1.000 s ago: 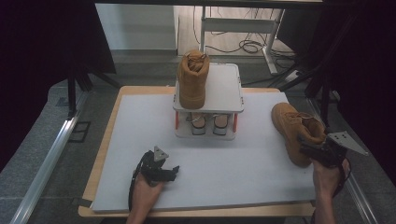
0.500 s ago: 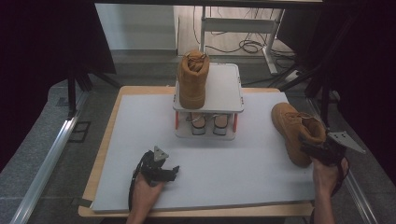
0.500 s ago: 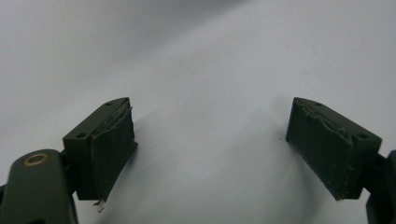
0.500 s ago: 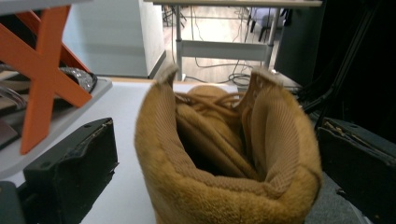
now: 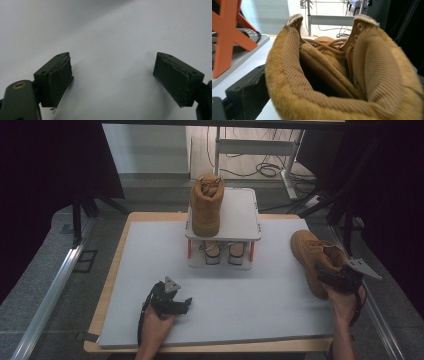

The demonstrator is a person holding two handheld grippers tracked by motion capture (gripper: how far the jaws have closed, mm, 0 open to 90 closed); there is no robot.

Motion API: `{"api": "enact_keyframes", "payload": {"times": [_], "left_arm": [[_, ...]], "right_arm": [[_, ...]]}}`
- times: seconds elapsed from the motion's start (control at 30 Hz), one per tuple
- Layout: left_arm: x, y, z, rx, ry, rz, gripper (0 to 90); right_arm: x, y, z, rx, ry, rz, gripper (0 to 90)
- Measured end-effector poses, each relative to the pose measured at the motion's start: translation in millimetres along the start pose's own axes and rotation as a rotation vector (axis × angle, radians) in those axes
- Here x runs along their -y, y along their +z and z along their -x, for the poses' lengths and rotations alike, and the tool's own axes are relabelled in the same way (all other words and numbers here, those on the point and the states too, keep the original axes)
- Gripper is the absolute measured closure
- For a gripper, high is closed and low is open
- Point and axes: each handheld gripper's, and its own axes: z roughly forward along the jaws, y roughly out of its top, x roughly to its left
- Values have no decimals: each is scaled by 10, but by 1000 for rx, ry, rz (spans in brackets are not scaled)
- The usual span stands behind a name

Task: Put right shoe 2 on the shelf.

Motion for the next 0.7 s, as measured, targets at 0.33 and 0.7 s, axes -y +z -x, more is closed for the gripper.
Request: {"api": "enact_keyframes", "payload": {"times": [0.33,0.7], "left_arm": [[0,0,-1,1,-1,0,152],[0,1,-2,2,-2,-1,152]], "right_arm": [[47,3,-36,47,-19,32,190],[61,-37,-62,19,-12,34,466]]}}
